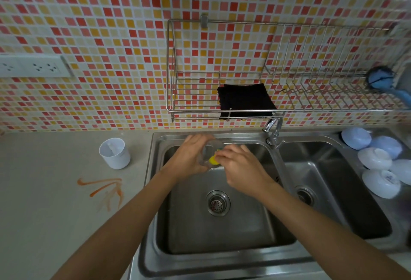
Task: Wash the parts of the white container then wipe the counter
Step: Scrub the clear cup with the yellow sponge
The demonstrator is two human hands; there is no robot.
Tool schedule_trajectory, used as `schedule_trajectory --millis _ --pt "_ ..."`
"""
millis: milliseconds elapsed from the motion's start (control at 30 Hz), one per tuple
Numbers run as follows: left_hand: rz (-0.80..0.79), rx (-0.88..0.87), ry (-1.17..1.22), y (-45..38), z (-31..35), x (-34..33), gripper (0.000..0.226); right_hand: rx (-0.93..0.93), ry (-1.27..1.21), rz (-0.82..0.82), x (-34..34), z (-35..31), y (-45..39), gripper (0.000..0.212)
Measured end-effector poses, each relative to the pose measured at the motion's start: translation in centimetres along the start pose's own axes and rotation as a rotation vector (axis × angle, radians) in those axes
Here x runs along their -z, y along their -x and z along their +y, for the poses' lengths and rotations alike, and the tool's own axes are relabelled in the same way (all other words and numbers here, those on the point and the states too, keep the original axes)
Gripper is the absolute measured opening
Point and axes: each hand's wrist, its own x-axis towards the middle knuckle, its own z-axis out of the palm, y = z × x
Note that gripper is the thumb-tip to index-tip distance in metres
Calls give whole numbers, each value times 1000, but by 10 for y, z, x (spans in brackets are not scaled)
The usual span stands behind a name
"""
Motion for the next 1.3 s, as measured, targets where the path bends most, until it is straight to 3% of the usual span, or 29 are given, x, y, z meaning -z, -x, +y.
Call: schedule_trajectory --millis 200,300,500,633,733,833,933,1100,1300 --pt "-57 -23 32 6 -3 -4 75 93 -11 -34 -7 -3 11 36" --pt "-52 7 76 3 0 -8 76 111 54 36 -11 4 6 14" --pt "47 153 194 0 7 -6 93 85 85 234 -10 5 -3 21" --pt "188 197 116 1 9 -16 99 15 75 273 -11 8 -11 19" --pt "301 282 29 -1 12 -22 95 6 54 307 -15 -1 -14 11" --pt "309 297 28 -4 11 -22 87 14 37 336 -19 -9 -16 12" --pt "266 210 43 -5 4 -17 82 71 19 292 -19 -5 -17 15" --pt "175 91 -5 -2 -11 -10 79 232 112 84 -4 21 -14 31" --pt "139 59 14 -6 -13 -6 78 129 61 -6 -5 10 -15 37"
